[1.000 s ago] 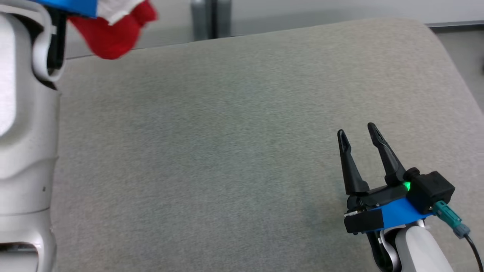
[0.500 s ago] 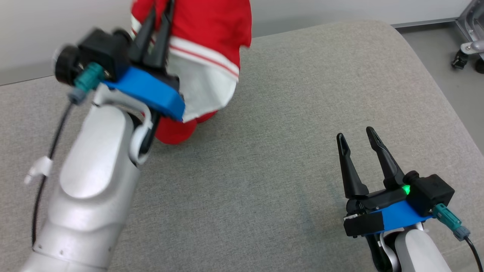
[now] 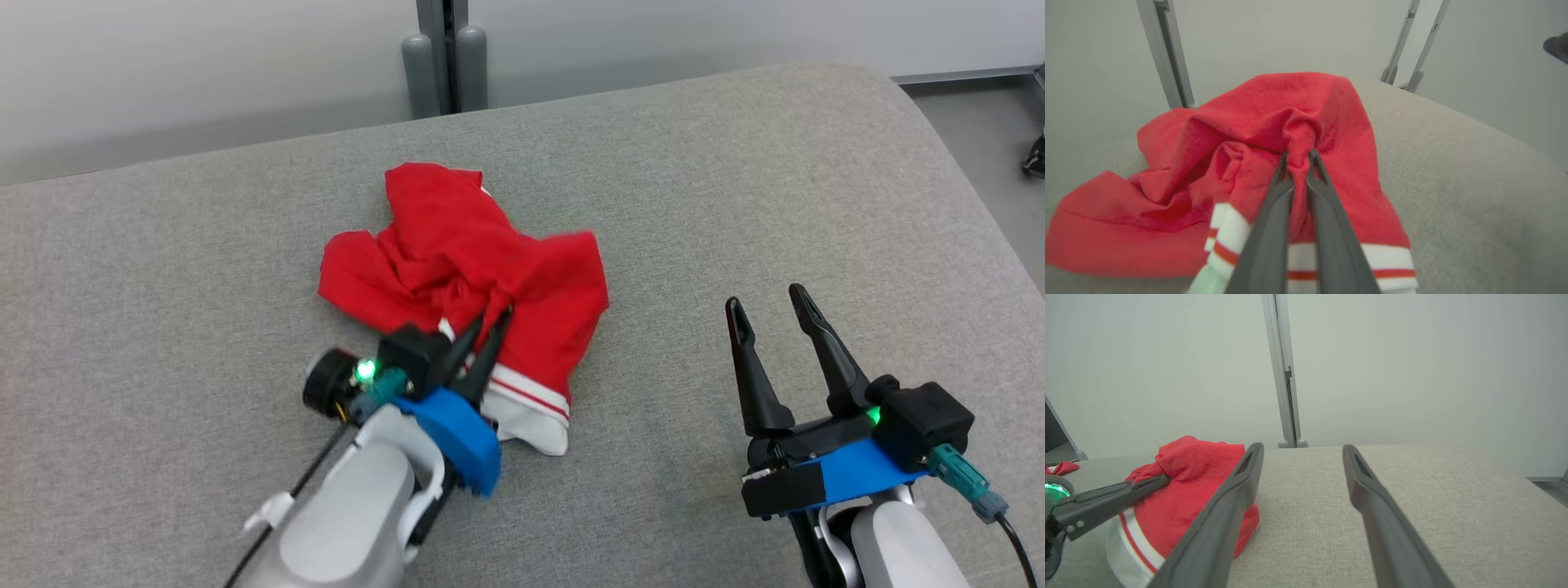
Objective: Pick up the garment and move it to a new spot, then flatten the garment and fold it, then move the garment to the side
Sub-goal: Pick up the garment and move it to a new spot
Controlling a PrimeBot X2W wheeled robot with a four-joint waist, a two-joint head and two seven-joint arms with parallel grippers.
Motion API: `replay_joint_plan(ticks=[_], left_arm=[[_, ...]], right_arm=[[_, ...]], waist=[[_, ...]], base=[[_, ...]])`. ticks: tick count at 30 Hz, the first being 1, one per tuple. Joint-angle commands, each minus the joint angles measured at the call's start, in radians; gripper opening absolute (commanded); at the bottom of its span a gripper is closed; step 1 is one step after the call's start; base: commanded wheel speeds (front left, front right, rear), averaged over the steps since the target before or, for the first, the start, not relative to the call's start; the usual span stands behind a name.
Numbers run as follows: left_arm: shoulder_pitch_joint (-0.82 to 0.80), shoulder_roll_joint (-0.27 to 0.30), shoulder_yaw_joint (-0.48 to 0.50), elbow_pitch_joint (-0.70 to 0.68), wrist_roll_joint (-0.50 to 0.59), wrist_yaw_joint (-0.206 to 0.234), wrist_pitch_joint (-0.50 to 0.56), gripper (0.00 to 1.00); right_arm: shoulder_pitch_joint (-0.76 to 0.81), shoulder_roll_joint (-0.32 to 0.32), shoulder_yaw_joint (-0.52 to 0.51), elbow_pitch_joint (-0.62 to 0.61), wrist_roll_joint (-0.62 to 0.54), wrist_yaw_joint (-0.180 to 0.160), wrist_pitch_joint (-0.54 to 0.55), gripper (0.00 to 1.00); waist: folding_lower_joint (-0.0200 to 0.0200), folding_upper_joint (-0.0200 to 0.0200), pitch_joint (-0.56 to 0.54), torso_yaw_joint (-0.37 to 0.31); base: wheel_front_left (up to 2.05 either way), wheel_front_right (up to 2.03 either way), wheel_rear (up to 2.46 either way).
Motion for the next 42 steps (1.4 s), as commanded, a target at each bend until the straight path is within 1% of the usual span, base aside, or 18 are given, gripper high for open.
replay_joint_plan(ticks=[1, 5, 6, 7, 11, 14, 22, 27, 31, 34, 38, 42], left_arm=[[0.016, -0.003, -0.004, 0.006, -0.01, -0.001, -0.005, 0.0], [0.056, -0.017, -0.036, 0.041, -0.038, -0.001, -0.021, 0.0], [0.058, -0.02, -0.041, 0.044, -0.043, -0.001, -0.025, 0.29], [0.06, -0.022, -0.032, 0.045, -0.056, -0.001, -0.03, 1.0], [0.038, -0.026, 0.008, 0.007, -0.053, 0.018, -0.043, 1.0], [0.037, -0.009, 0.068, -0.077, -0.032, 0.043, -0.044, 1.0], [0.145, 0.045, 0.294, -0.3, 0.041, 0.096, -0.044, 1.0], [0.245, 0.064, 0.426, -0.368, 0.09, 0.111, -0.044, 1.0], [0.317, 0.064, 0.51, -0.4, 0.131, 0.112, -0.044, 1.0], [0.363, 0.052, 0.56, -0.414, 0.161, 0.105, -0.044, 1.0], [0.413, 0.035, 0.606, -0.425, 0.201, 0.093, -0.044, 1.0], [0.458, 0.022, 0.627, -0.434, 0.25, 0.076, -0.044, 1.0]], right_arm=[[0.007, -0.002, -0.002, 0.002, 0.001, 0.0, -0.003, 1.0], [0.016, -0.002, -0.003, 0.006, 0.003, 0.0, -0.004, 1.0], [0.019, -0.002, -0.005, 0.007, 0.004, 0.0, -0.004, 1.0], [0.021, -0.002, -0.006, 0.009, 0.005, 0.0, -0.003, 1.0], [0.029, -0.002, -0.018, 0.014, 0.004, 0.0, -0.004, 1.0], [0.036, -0.002, -0.026, 0.017, -0.003, 0.0, -0.004, 1.0], [0.056, -0.002, -0.054, 0.02, -0.016, 0.0, -0.004, 1.0], [0.064, -0.002, -0.069, 0.025, -0.02, 0.0, -0.003, 1.0], [0.074, -0.002, -0.084, 0.03, -0.026, 0.0, -0.003, 1.0], [0.086, -0.002, -0.093, 0.036, -0.031, 0.0, -0.003, 1.0], [0.099, -0.002, -0.101, 0.043, -0.038, 0.0, -0.003, 1.0], [0.116, -0.002, -0.105, 0.061, -0.043, 0.0, -0.004, 1.0]], waist=[[0.0, 0.0001, -0.001, 0.001], [0.0, 0.0001, -0.01, 0.009], [0.0, 0.0001, -0.013, 0.013], [0.0, 0.0001, -0.015, 0.017], [0.0, 0.0001, -0.032, 0.04], [0.0, 0.0001, -0.047, 0.059], [0.0, 0.0001, -0.079, 0.117], [0.0, 0.0001, -0.095, 0.152], [0.0, 0.0001, -0.109, 0.179], [0.0, 0.0001, -0.124, 0.198], [0.0, 0.0001, -0.145, 0.217], [0.0, 0.0001, -0.163, 0.23]], base=[[0.0, 0.0, 0.0], [0.0, 0.0, 0.0], [0.0, 0.0, 0.0], [0.0, 0.0, 0.0], [0.0, 0.0, 0.0], [0.0, 0.0, 0.0], [0.0, 0.0, 0.0], [0.0, 0.0, 0.0], [0.0, 0.0, 0.0], [0.0, 0.0, 0.0], [0.0, 0.0, 0.0], [0.0, 0.0, 0.0]])
